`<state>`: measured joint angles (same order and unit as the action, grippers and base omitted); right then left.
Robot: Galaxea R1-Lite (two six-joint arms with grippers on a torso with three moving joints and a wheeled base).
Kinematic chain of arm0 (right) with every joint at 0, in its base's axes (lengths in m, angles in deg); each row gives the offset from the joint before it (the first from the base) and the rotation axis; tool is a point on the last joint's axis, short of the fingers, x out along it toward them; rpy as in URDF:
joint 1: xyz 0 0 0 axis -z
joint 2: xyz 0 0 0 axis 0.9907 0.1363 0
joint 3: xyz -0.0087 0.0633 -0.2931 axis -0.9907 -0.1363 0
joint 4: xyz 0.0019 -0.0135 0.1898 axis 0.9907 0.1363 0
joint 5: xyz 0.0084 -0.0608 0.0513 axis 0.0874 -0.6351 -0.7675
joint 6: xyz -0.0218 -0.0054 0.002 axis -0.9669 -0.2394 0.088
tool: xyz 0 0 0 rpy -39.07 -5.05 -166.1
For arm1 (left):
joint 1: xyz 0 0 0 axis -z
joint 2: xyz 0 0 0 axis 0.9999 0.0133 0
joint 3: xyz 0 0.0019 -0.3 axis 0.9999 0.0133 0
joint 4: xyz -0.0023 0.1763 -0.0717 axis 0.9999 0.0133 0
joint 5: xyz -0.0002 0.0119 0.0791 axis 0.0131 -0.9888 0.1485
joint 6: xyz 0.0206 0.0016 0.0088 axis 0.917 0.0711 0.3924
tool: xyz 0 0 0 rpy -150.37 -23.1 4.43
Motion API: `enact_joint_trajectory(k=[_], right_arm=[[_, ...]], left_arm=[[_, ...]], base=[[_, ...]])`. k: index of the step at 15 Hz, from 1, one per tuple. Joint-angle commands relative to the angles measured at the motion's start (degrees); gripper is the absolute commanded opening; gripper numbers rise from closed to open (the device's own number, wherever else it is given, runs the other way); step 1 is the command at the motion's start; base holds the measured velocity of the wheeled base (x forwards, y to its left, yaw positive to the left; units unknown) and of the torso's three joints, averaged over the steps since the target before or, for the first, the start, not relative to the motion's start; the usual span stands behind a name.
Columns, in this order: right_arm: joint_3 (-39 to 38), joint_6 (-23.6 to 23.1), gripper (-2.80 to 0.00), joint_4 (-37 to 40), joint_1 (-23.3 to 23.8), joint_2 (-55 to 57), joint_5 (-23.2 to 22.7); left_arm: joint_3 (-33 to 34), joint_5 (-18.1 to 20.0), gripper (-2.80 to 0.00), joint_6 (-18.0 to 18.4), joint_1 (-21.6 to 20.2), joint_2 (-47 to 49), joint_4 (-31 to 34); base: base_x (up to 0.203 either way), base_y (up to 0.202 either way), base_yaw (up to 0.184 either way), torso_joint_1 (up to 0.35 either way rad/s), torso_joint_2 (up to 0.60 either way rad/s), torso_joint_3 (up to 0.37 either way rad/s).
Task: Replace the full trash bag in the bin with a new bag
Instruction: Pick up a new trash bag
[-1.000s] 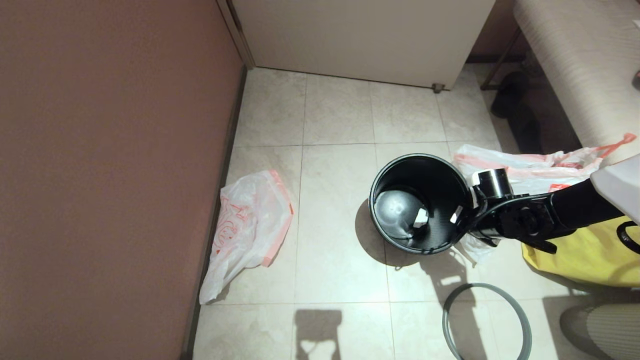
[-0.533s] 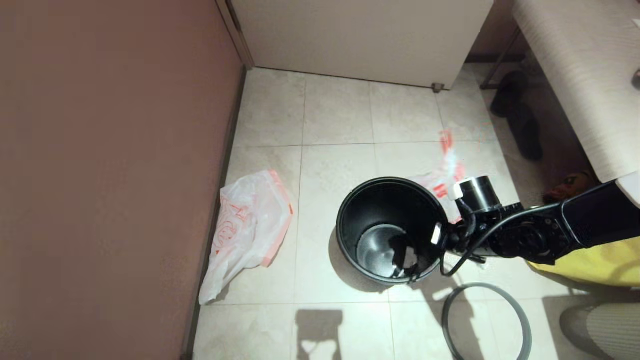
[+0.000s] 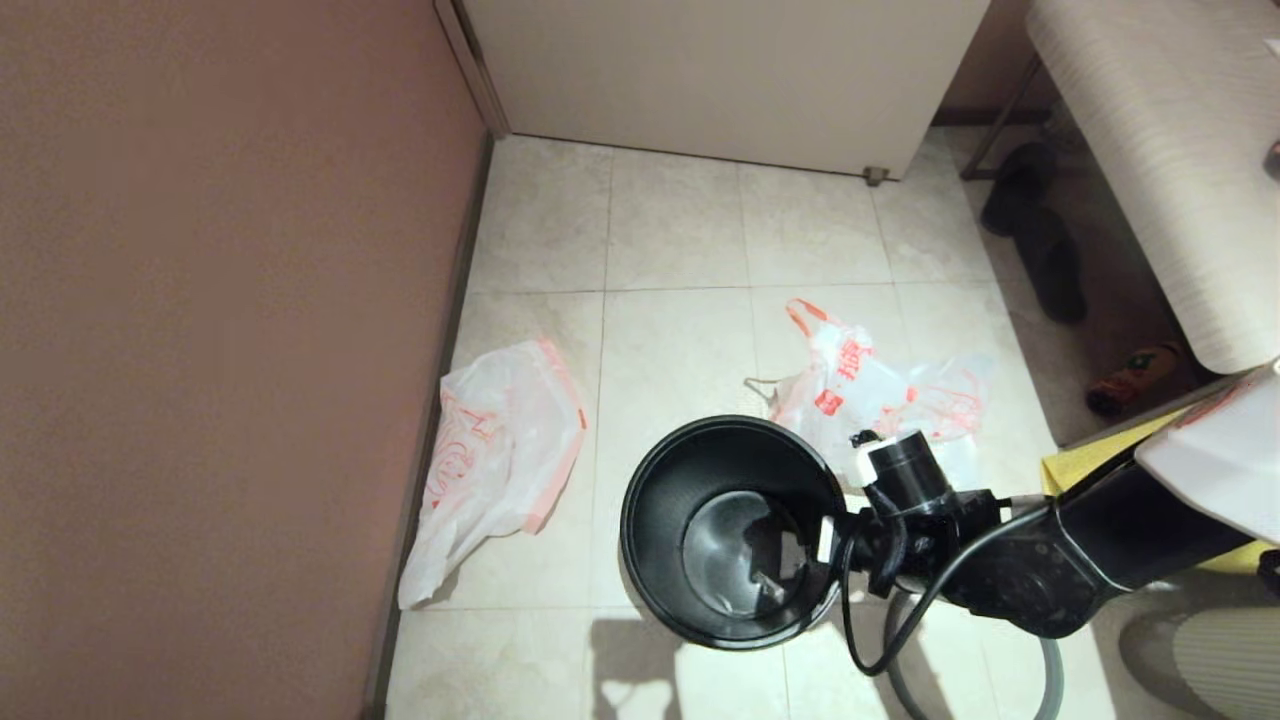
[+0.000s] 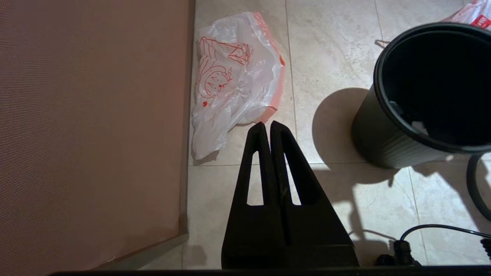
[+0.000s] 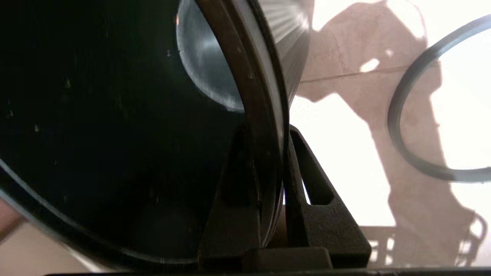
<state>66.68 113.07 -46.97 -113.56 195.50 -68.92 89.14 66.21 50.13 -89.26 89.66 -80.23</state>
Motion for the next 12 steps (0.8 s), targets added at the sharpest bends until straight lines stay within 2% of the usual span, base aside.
enact_joint_trajectory(k=[1, 6, 9, 12], right_arm=[[-2.59, -1.59, 0.00, -3.57, -0.33, 1.97, -0.05], [-6.30, -2.37, 0.00, -5.11, -1.89, -2.13, -1.59], [-9.48, -3.07, 0.00, -4.59, -1.93, -11.84, -3.32], [-16.22, -5.40, 0.00, 0.15, -2.00, -24.23, -6.19]], left_arm=[[0.00, -0.03, -2.80, -0.01, 0.02, -0.02, 0.00], [0.00, -0.03, -2.80, -0.01, 0.02, -0.02, 0.00], [0.00, -0.03, -2.80, -0.01, 0.02, -0.02, 0.00], [0.00, -0.03, -2.80, -0.01, 0.02, -0.02, 0.00]], base=[[0.000, 0.000, 0.000, 0.000, 0.00, 0.000], [0.000, 0.000, 0.000, 0.000, 0.00, 0.000], [0.000, 0.000, 0.000, 0.000, 0.00, 0.000], [0.000, 0.000, 0.000, 0.000, 0.00, 0.000]])
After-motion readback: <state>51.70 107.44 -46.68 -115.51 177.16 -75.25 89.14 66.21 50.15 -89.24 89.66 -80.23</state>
